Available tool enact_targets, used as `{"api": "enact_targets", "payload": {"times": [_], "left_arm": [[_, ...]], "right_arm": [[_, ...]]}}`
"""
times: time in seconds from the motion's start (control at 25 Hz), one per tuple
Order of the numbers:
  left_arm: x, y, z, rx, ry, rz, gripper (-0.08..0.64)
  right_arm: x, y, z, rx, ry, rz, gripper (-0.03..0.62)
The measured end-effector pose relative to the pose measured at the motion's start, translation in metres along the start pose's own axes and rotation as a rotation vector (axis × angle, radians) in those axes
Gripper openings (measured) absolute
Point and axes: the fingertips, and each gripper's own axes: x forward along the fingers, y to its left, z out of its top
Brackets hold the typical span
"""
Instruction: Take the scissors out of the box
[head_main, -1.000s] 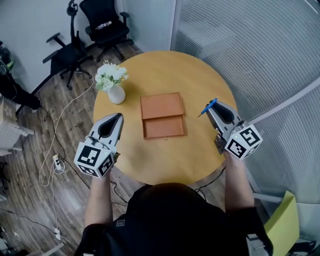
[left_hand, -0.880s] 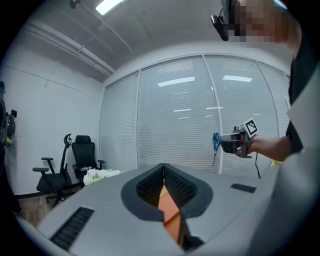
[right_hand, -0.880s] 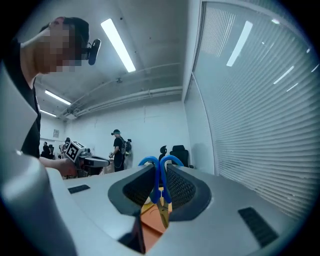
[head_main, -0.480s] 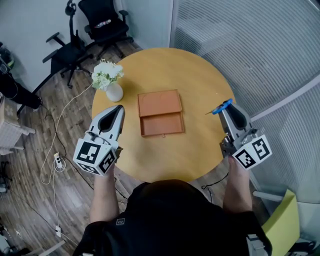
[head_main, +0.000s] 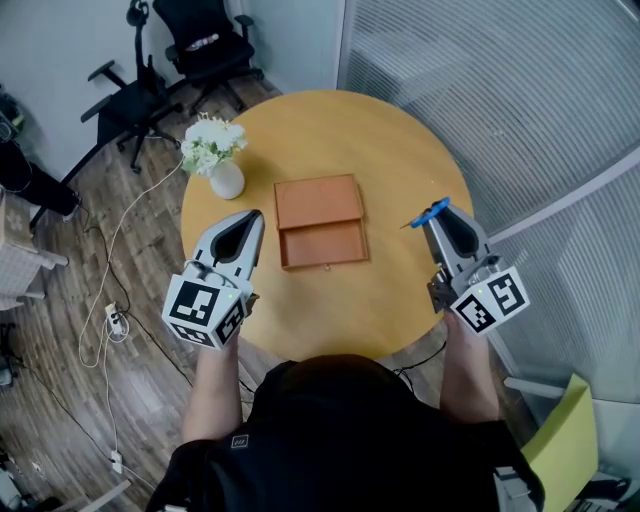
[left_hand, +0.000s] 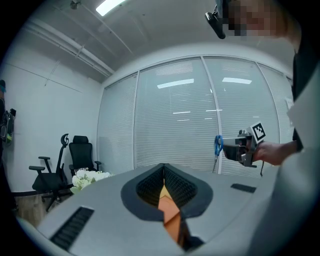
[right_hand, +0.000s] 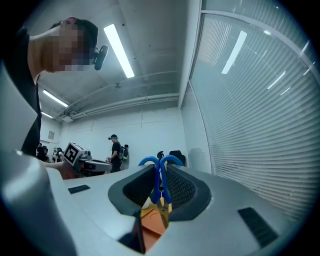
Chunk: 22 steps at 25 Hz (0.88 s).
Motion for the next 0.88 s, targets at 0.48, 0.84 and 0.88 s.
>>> {"api": "enact_targets", "payload": {"times": [0.48, 0.84, 0.88], "left_arm": [[-0.005, 0.008, -0.007, -0.008, 0.002, 0.009, 0.014], [-0.01, 0.02, 0.005, 0.015, -0.011, 0.023, 0.014], [-0.01, 0.02, 0.006, 0.015, -0.013, 0.024, 0.014]], "right_arm": [[-0.001, 0.003, 0.005, -0.017, -0.008, -0.005, 0.087], [0.0, 0.006, 0.012, -0.036, -0.013, -0.006, 0.087], [0.0, 0.006, 0.013, -0.036, -0.013, -0.007, 0.087]]}}
